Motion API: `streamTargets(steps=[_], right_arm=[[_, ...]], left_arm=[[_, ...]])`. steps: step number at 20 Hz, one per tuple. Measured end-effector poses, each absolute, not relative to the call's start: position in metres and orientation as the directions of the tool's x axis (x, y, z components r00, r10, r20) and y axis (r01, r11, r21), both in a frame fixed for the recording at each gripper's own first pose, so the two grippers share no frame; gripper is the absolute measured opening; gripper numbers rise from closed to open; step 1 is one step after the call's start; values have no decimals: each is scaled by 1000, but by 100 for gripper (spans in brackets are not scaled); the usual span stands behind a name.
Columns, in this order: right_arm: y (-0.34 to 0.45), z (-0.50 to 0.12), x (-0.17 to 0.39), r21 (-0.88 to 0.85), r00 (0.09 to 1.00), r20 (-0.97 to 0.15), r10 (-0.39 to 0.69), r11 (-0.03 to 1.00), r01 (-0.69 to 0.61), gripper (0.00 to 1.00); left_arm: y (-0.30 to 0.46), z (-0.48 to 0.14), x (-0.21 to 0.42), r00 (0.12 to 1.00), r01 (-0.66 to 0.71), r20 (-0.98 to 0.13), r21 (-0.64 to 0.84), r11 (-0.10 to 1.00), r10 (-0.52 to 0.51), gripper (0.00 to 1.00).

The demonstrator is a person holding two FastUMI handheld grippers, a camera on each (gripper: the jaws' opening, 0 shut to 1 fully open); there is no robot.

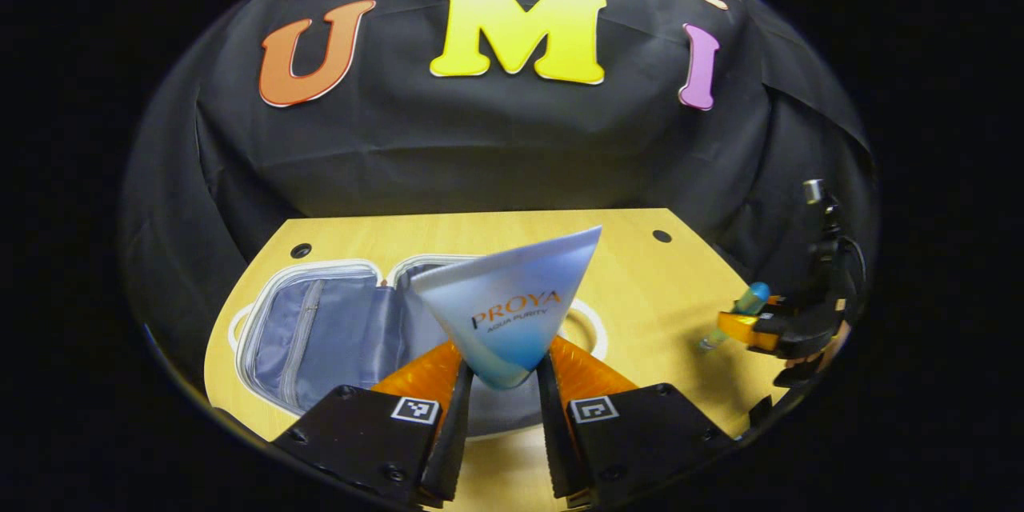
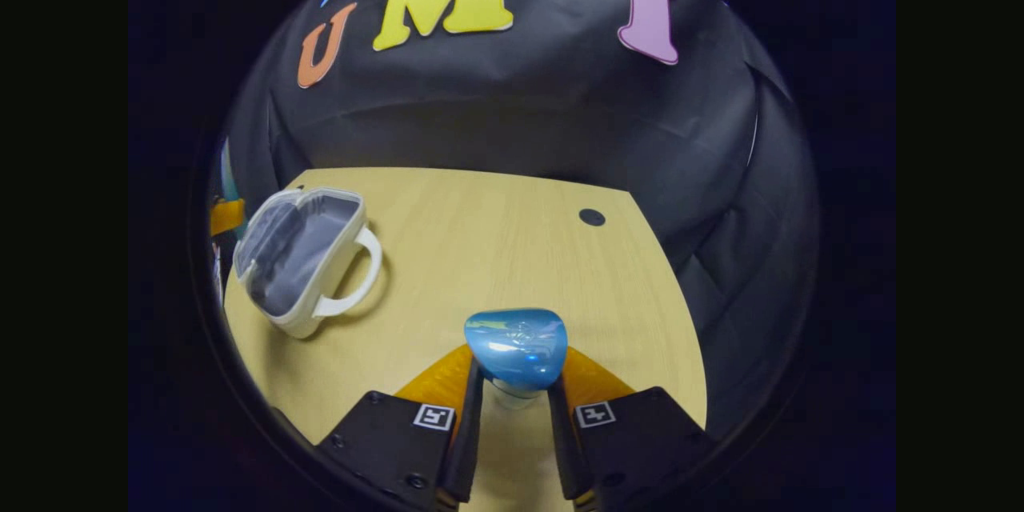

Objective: First open the suitcase, pack the skin care products into it, and then close the suitcase.

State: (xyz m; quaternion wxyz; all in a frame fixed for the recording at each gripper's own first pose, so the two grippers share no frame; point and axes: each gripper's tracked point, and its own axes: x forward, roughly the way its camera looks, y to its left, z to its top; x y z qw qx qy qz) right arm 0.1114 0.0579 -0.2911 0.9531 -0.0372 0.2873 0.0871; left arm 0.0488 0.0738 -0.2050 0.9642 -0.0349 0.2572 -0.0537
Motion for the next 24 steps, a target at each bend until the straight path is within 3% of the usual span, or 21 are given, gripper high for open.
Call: streamTargets(steps=[11, 18, 24], right_arm=[[102, -230, 53, 93, 820, -540, 191, 981, -168, 38], [103, -220, 45, 91, 827, -523, 208, 978, -189, 38], [108, -225, 48, 69, 820, -530, 216, 975, -212, 38]], left_arm=[[98, -314, 50, 695, 5, -717, -54, 999, -42, 46], [108, -353, 43, 578, -45, -816, -23, 999, 7, 45], [115, -361, 62, 528, -74, -849, -26, 997, 17, 45]])
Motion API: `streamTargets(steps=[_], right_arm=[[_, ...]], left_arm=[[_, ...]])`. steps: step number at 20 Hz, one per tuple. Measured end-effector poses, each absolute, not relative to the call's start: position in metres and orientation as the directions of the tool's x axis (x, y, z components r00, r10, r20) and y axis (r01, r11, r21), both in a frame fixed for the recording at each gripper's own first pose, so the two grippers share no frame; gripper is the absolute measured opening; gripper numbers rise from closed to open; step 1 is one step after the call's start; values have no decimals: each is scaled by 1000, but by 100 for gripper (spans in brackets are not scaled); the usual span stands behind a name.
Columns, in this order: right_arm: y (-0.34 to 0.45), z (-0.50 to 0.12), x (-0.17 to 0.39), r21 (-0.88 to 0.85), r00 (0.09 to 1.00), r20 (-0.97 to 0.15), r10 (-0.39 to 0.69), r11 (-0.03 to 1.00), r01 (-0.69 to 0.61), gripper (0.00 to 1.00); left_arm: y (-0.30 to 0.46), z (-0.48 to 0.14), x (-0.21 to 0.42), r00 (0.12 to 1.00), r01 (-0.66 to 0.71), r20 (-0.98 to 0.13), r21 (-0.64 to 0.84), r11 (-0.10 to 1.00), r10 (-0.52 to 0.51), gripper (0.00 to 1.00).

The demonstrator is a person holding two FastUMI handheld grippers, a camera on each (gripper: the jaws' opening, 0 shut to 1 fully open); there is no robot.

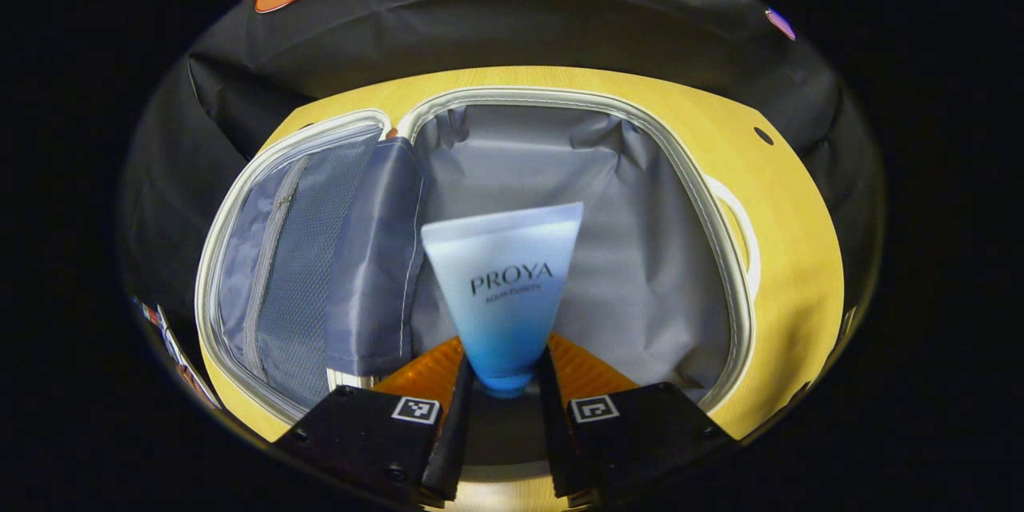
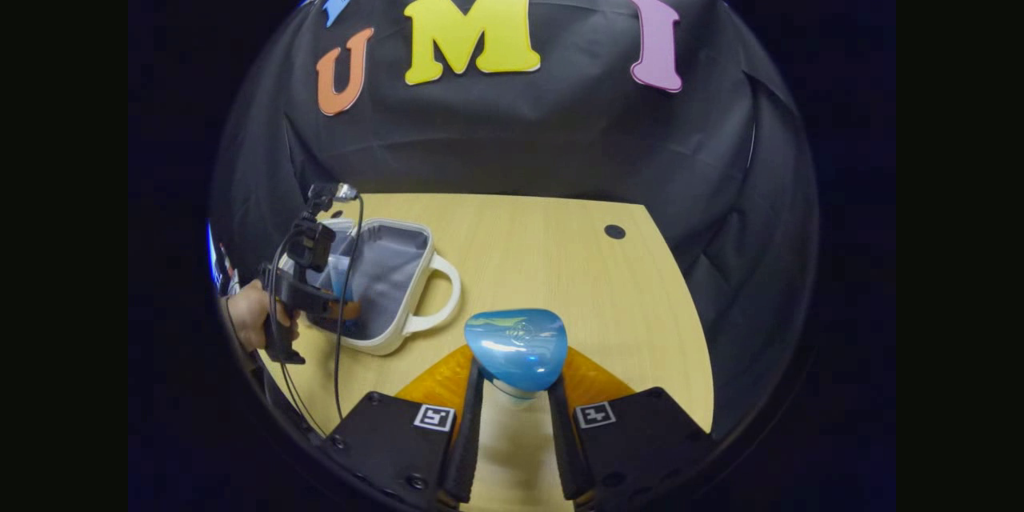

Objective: First open the suitcase, pack the skin care products into it, and then close the suitcase.

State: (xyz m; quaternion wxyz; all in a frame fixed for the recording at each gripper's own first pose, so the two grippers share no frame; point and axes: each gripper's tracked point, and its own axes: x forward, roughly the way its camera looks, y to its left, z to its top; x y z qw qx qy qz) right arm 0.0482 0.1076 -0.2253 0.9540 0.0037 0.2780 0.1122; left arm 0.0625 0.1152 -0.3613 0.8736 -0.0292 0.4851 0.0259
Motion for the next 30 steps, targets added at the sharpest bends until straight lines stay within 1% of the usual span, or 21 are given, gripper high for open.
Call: streamTargets(steps=[3, 6, 7, 8, 9, 10, 11, 12, 13, 14, 15, 17, 19, 20, 22, 24, 26, 28, 30], right_arm=[[114, -220, 53, 85, 822, -521, 228, 973, -216, 38], [120, -216, 57, 82, 825, -514, 236, 971, -226, 38], [123, -217, 58, 82, 823, -516, 239, 970, -230, 35], [127, -217, 58, 82, 822, -516, 242, 969, -234, 36], [130, -217, 61, 82, 820, -517, 245, 968, -237, 35], [135, -217, 63, 80, 818, -519, 247, 967, -241, 38], [139, -217, 64, 80, 817, -519, 251, 966, -246, 35], [145, -216, 66, 82, 816, -518, 258, 964, -253, 38], [149, -215, 67, 81, 814, -517, 263, 962, -260, 38], [154, -214, 68, 76, 813, -516, 269, 960, -270, 35], [162, -211, 71, 69, 812, -513, 278, 956, -284, 38], [181, -201, 79, 36, 814, -500, 298, 945, -324, 38], [199, -190, 92, -19, 826, -468, 315, 931, -366, 38], [211, -186, 96, -34, 824, -462, 328, 922, -386, 38], [237, -188, 103, -14, 807, -466, 364, 908, -418, 38], [268, -196, 112, 15, 783, -489, 385, 901, -434, 38], [301, -211, 117, 53, 751, -522, 403, 895, -443, 38], [334, -240, 119, 83, 711, -571, 410, 891, -447, 38], [359, -274, 117, 104, 663, -636, 395, 895, -434, 38]], left_arm=[[114, -369, 64, 464, -112, -886, -70, 991, -10, 45], [116, -368, 74, 473, -85, -881, -42, 995, 3, 45], [115, -369, 75, 471, -77, -882, -32, 996, 8, 45], [114, -369, 75, 473, -80, -881, -29, 996, 12, 46], [114, -369, 74, 469, -86, -883, -19, 996, 24, 47], [115, -368, 74, 473, -87, -881, -10, 996, 32, 51], [110, -367, 75, 478, -84, -878, -28, 996, 15, 63], [104, -361, 74, 487, -75, -873, -46, 996, -4, 81], [101, -352, 75, 505, -67, -863, -46, 997, -6, 100], [100, -339, 73, 536, -59, -844, -46, 997, -7, 100], [98, -324, 73, 575, -47, -818, -46, 998, -11, 100], [103, -280, 71, 670, -27, -743, -23, 999, 1, 100], [118, -236, 62, 765, -18, -644, 16, 1000, 24, 100], [130, -219, 55, 795, -21, -605, 46, 999, 44, 100], [157, -194, 34, 824, -29, -561, 89, 996, 74, 100], [179, -171, 11, 856, -64, -509, 65, 996, 88, 100], [195, -140, -7, 904, -90, -418, 23, 996, 92, 100], [214, -111, -29, 935, -104, -340, 15, 994, 103, 100], [233, -99, -47, 947, -113, -299, 35, 993, 118, 100]])
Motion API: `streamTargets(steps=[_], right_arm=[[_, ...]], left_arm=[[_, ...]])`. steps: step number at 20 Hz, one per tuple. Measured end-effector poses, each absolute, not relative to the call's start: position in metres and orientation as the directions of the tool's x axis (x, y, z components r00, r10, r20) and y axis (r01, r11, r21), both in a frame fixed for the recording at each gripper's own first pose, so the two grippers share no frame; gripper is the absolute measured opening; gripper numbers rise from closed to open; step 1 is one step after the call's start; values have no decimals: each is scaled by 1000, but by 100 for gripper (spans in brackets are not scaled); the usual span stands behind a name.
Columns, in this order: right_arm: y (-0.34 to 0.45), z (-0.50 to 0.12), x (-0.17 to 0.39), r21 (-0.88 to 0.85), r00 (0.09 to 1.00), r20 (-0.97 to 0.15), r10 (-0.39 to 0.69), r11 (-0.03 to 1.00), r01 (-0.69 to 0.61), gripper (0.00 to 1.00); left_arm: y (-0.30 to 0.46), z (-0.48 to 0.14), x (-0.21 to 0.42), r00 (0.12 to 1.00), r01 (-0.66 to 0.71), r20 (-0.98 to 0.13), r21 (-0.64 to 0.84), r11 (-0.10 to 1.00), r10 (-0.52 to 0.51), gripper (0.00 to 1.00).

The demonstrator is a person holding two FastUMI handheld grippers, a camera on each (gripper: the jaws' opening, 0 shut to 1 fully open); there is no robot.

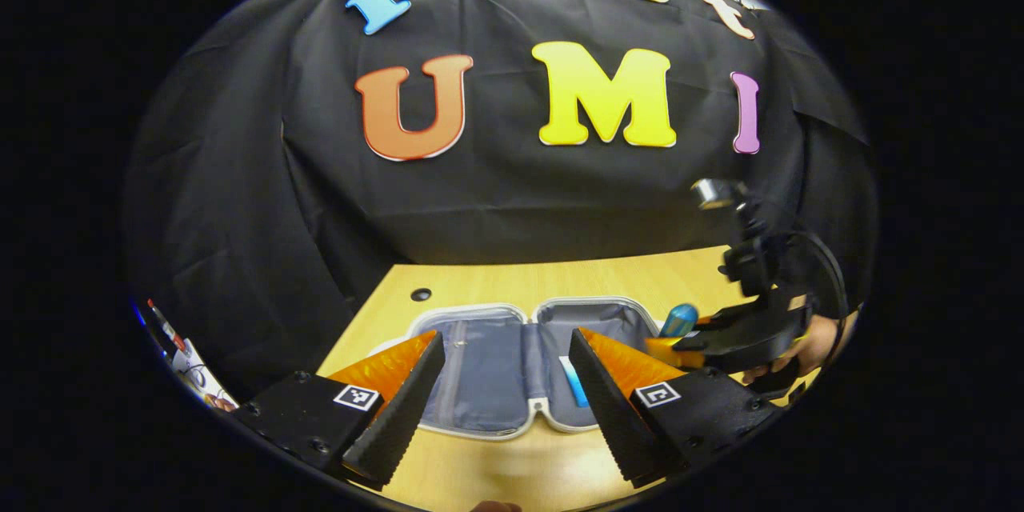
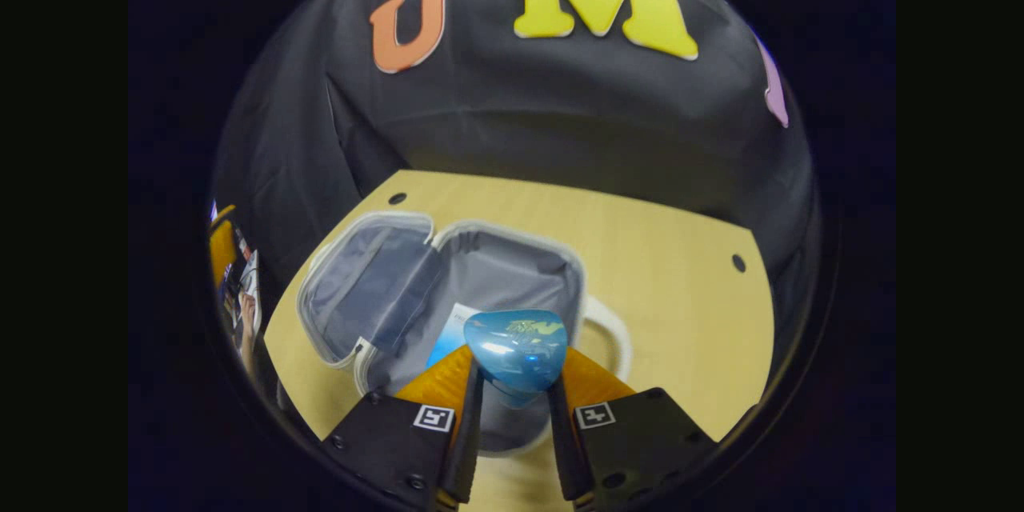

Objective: First open the suitcase, pack the skin care products into it, and then close the suitcase.

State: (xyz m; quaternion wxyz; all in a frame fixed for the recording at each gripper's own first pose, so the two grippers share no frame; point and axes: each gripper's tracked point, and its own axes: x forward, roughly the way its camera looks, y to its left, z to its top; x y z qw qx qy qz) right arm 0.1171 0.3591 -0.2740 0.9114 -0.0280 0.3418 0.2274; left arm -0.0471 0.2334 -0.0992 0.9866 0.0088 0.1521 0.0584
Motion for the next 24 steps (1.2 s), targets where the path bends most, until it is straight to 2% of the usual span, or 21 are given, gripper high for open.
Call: streamTargets(steps=[3, 4, 9, 15, 19, 23, 24], right_arm=[[376, -310, 106, 135, 589, -715, 376, 901, -411, 38], [379, -303, 114, 130, 612, -696, 376, 904, -408, 38], [391, -314, 137, 151, 606, -716, 346, 924, -350, 36], [397, -351, 167, 162, 540, -790, 291, 948, -274, 38], [395, -363, 169, 171, 518, -816, 255, 964, -204, 38], [397, -362, 167, 193, 513, -817, 264, 963, -189, 41], [398, -360, 167, 198, 516, -812, 271, 961, -193, 45]], left_arm=[[255, -92, -67, 953, -121, -271, 64, 991, 134, 100], [263, -93, -73, 952, -132, -272, 62, 989, 143, 100], [285, -100, -90, 951, -160, -268, -8, 987, 152, 100], [312, -113, -99, 922, -229, -327, -34, 973, 206, 100], [320, -118, -102, 917, -233, -349, -71, 970, 195, 100], [336, -124, -97, 914, -260, -355, -138, 956, 197, 100], [341, -126, -95, 912, -267, -360, -163, 950, 195, 100]])
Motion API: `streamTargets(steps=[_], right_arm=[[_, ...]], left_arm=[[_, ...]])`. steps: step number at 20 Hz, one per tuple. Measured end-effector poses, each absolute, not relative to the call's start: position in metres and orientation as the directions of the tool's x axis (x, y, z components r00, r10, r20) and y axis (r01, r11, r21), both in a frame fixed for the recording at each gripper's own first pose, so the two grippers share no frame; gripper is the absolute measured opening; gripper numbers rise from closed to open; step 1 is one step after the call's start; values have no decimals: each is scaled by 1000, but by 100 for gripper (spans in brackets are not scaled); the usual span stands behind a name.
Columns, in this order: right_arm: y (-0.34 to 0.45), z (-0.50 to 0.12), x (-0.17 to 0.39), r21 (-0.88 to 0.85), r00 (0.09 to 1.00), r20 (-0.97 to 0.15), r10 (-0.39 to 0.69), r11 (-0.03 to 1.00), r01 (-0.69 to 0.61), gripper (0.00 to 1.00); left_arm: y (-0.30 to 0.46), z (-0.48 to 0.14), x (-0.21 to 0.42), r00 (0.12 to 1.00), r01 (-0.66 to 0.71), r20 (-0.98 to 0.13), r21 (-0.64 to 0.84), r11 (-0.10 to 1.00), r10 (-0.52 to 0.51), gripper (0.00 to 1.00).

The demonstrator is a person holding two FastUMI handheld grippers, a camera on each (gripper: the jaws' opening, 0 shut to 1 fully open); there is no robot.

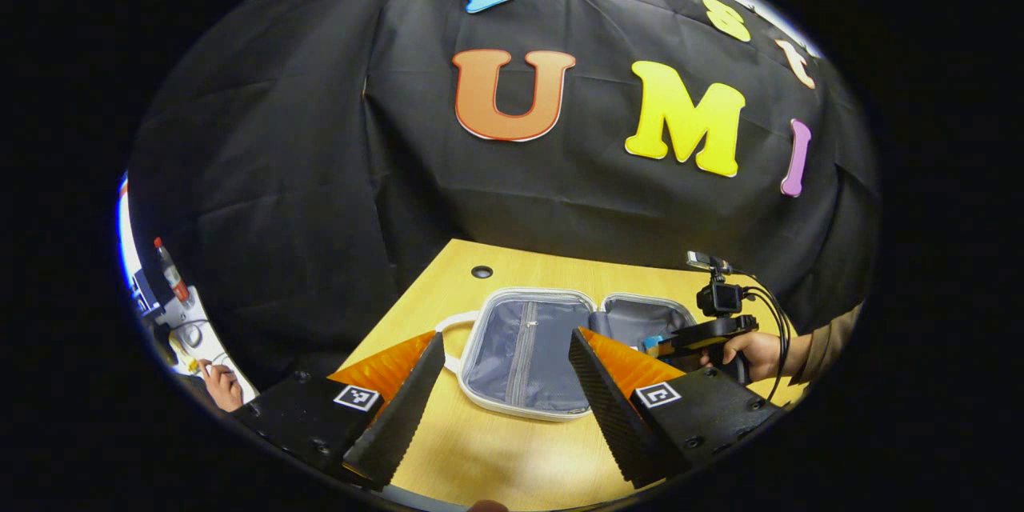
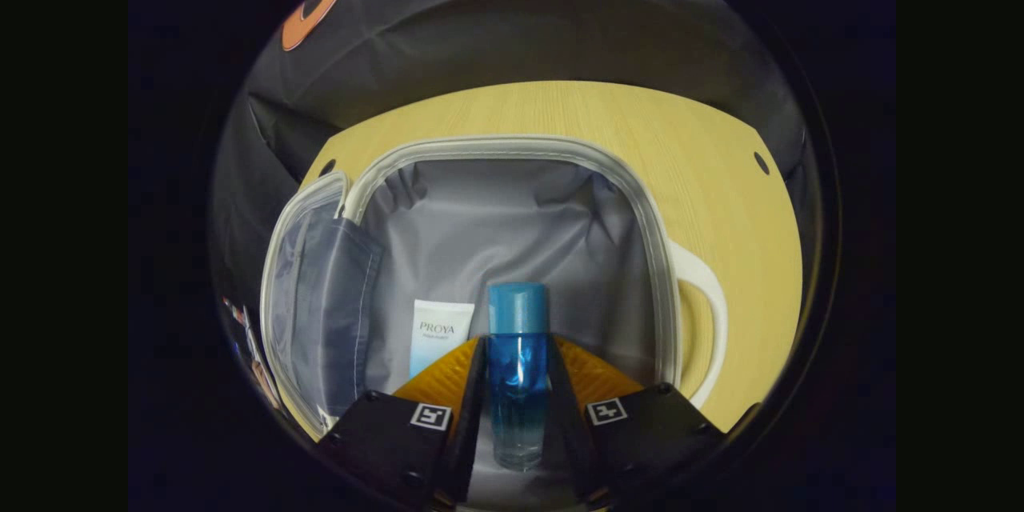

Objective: First open the suitcase, pack the skin care products into it, and then close the suitcase.

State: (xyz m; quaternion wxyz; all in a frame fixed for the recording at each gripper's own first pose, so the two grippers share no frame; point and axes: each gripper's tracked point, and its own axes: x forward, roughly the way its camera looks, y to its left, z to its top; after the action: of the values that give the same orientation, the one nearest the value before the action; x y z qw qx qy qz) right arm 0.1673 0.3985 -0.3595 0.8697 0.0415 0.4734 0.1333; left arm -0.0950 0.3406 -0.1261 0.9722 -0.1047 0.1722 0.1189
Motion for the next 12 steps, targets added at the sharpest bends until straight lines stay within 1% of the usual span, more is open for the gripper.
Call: streamTargets(steps=[1, 3, 5, 6, 9, 10, 11, 12], right_arm=[[401, -355, 165, 213, 522, -801, 292, 955, -207, 46], [405, -335, 157, 237, 539, -770, 340, 938, -253, 53], [399, -303, 146, 210, 590, -723, 360, 928, -308, 75], [393, -287, 141, 184, 627, -691, 360, 926, -330, 79], [372, -229, 119, 93, 723, -580, 375, 913, -398, 81], [365, -207, 110, 62, 754, -533, 383, 907, -417, 77], [357, -185, 100, 33, 778, -487, 397, 899, -438, 81], [348, -164, 88, 5, 798, -444, 409, 891, -454, 81]], left_arm=[[344, -131, -90, 912, -262, -367, -186, 947, 181, 100], [356, -149, -80, 905, -246, -396, -192, 950, 155, 100], [377, -164, -65, 902, -251, -406, -226, 941, 143, 99], [385, -174, -58, 901, -254, -415, -264, 931, 128, 99], [408, -208, -36, 888, -265, -456, -407, 874, 57, 98], [412, -221, -29, 883, -264, -468, -462, 847, 20, 98], [413, -234, -18, 879, -260, -476, -521, 813, -23, 98], [415, -244, -15, 873, -260, -484, -569, 780, -62, 98]])
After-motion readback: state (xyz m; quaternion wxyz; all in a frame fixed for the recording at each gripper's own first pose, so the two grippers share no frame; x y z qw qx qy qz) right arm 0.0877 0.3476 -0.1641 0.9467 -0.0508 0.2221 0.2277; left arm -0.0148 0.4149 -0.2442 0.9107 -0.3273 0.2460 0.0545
